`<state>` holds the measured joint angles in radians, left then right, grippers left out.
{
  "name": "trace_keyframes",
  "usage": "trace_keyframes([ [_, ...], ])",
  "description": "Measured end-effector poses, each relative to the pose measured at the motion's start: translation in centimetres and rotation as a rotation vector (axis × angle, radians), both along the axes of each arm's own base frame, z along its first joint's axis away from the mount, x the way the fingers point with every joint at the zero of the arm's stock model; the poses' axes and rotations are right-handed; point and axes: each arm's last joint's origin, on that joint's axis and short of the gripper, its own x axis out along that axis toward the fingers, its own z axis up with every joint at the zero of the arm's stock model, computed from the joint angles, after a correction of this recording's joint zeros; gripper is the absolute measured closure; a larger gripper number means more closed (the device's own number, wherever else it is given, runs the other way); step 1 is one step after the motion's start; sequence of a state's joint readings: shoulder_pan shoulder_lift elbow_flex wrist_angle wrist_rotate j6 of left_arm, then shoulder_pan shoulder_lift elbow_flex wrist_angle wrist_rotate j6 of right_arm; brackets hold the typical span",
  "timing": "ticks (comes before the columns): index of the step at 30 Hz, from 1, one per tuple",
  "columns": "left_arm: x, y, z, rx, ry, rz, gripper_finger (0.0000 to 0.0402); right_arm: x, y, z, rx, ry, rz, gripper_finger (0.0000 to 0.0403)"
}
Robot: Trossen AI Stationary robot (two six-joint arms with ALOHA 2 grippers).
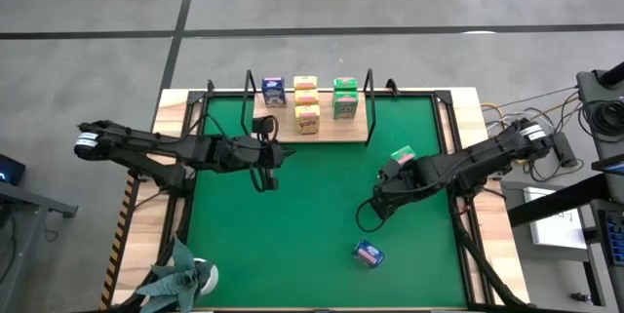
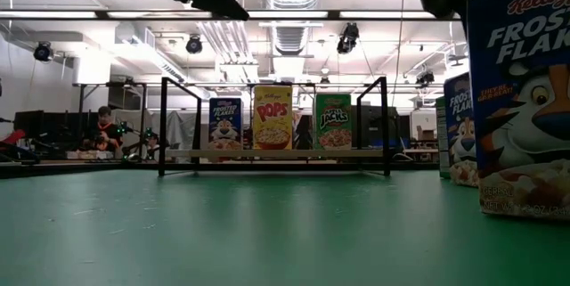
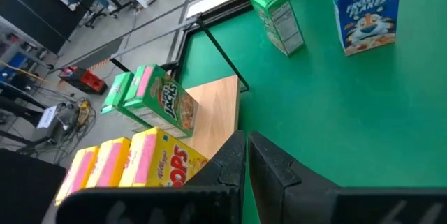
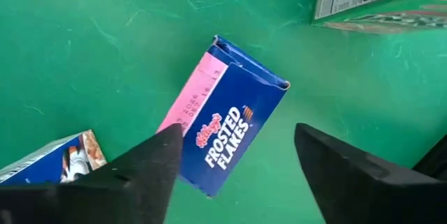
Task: Stack cereal on shelf
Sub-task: Put the top blue cereal box on the shelf aligned with the other blue cereal box
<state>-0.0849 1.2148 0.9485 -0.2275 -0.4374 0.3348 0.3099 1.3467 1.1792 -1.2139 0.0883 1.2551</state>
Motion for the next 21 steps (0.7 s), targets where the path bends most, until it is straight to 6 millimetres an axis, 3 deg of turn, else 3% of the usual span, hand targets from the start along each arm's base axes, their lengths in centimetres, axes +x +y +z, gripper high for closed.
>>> trace_keyframes([
  [8, 0.0, 0.0, 0.0, 0.001, -0.003, -0.001, 0.0400, 1.1, 0.3, -0.5, -0.014, 0.030, 0.015, 0.0087],
  [21, 0.0, 0.0, 0.0, -0.002, -0.004, 0.002, 0.0400, -0.6, -0.3, 1.8, -0.021, -0.051, -0.042, 0.0092],
])
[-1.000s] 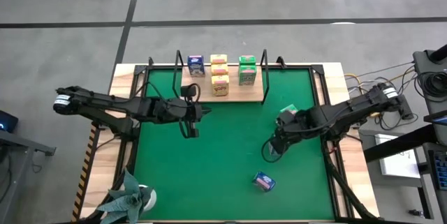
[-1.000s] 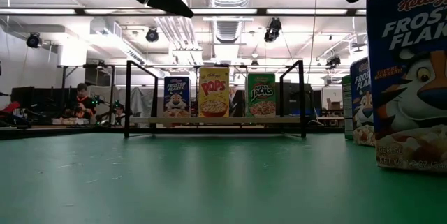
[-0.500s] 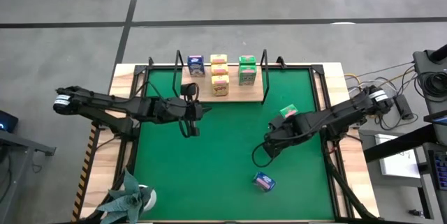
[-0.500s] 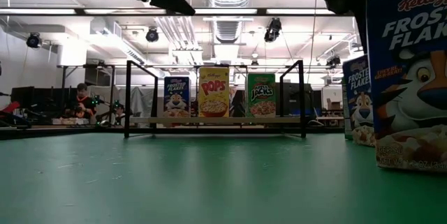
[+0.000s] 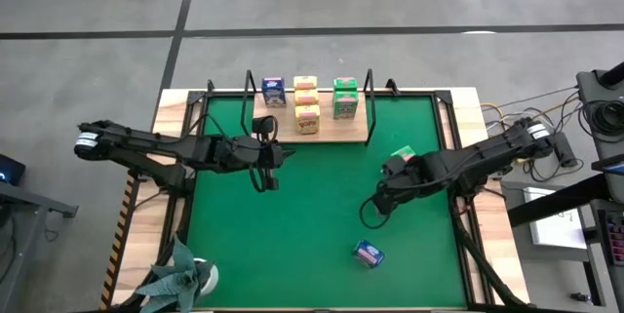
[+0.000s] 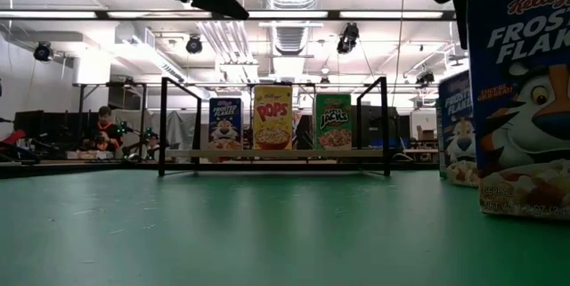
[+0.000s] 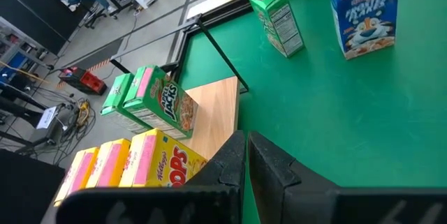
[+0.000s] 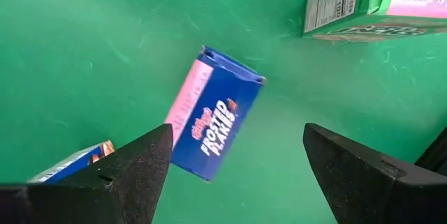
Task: Stack cereal on shelf
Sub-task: Put the top blue cereal box on the shelf aligned with the other blue cereal box
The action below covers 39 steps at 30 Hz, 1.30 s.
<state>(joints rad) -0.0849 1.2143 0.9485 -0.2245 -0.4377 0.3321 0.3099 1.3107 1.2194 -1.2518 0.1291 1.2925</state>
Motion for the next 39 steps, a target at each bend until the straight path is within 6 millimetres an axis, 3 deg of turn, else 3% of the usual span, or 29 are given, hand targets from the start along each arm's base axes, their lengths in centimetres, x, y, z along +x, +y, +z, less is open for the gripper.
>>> trace_keyframes([
  [16, -0.1, 0.0, -0.1, -0.005, 0.011, 0.003, 0.0400, 1.2, 0.4, -1.9, -0.015, 0.066, -0.014, 0.0087],
  [33, -0.1, 0.0, -0.1, -0.005, 0.012, 0.004, 0.0400, 1.8, 0.6, -2.2, -0.003, 0.037, -0.023, 0.0083],
  [39, -0.1, 0.0, -0.2, -0.006, 0.013, 0.004, 0.0400, 2.1, 0.7, -3.4, -0.015, 0.071, -0.017, 0.0085],
])
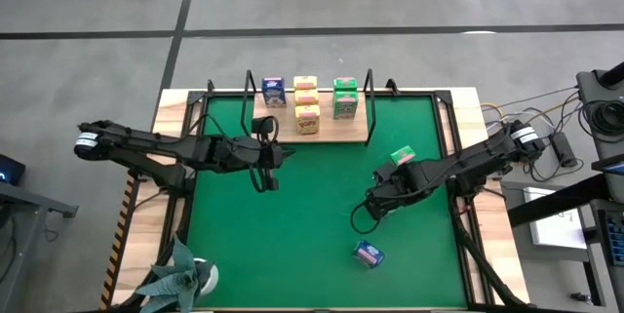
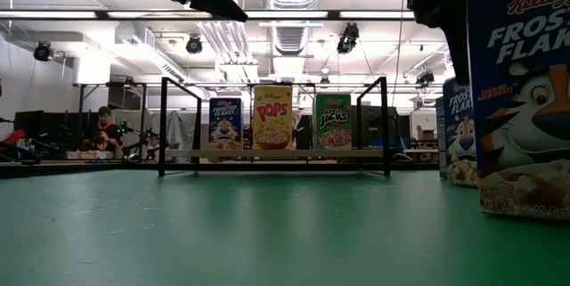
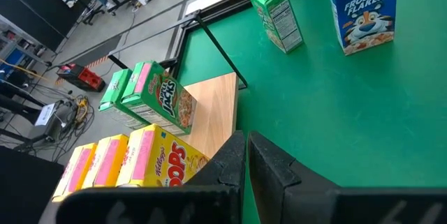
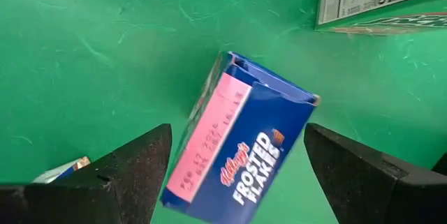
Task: Stack cereal on shelf
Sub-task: Put the top blue cereal box on the shelf aligned with the other blue cereal box
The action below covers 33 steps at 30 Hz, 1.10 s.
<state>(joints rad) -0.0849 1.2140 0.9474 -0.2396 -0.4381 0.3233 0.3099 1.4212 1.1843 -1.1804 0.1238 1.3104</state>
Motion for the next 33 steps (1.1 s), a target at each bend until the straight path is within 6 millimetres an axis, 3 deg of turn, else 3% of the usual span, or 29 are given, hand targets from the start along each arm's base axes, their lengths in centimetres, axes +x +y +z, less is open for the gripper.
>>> trace_keyframes([
  [16, -0.1, 0.0, 0.1, -0.006, -0.006, 0.003, 0.0400, 0.0, 0.0, -0.2, -0.003, -0.004, 0.028, 0.0175],
  [33, -1.6, -0.2, 2.0, -0.048, -0.106, 0.003, 0.0400, 0.1, -0.1, -0.2, -0.036, -0.009, 0.080, 0.0184],
])
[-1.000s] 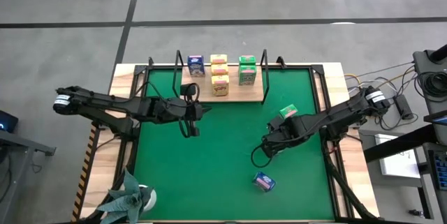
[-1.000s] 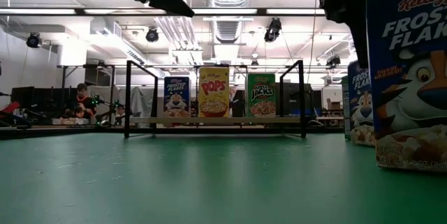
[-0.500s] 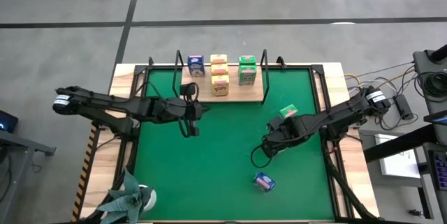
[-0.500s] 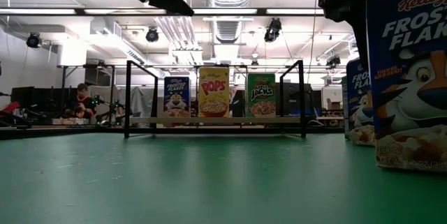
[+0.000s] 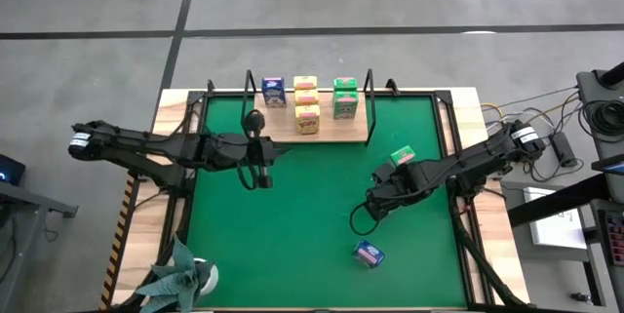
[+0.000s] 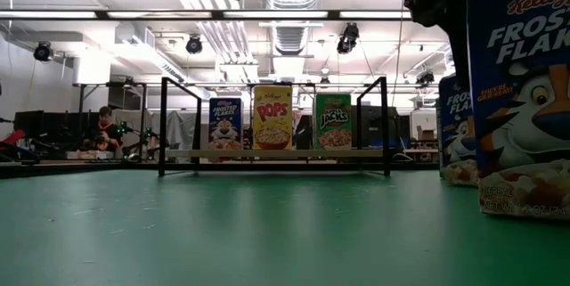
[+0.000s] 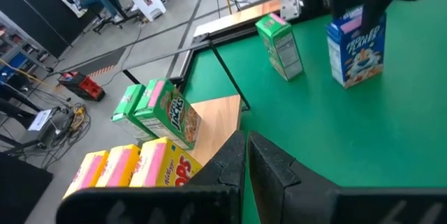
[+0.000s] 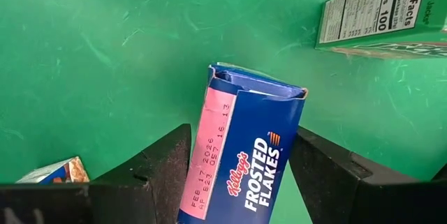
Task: Stack cereal on shelf
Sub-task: Put the top blue cereal box on the shelf aligned with the other blue cereal box
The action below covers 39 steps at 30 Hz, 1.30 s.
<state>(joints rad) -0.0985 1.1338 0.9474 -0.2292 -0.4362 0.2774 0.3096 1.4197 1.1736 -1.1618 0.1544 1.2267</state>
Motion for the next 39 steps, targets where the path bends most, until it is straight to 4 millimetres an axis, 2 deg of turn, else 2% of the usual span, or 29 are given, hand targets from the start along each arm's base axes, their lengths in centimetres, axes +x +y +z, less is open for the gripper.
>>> trace_keyframes([
  [23, -0.28, 0.01, 0.18, -0.013, -0.011, 0.004, 0.0400, 0.04, 0.00, -0.38, -0.002, -0.010, -0.004, 0.0184],
  [33, -0.28, 0.01, 0.18, -0.013, -0.011, 0.004, 0.0400, 0.13, 0.03, -0.38, 0.001, -0.019, 0.000, 0.0232],
  [39, -0.37, 0.02, 0.26, -0.013, -0.015, 0.003, 0.0400, 0.13, 0.01, -0.30, -0.001, -0.023, 0.024, 0.0238],
])
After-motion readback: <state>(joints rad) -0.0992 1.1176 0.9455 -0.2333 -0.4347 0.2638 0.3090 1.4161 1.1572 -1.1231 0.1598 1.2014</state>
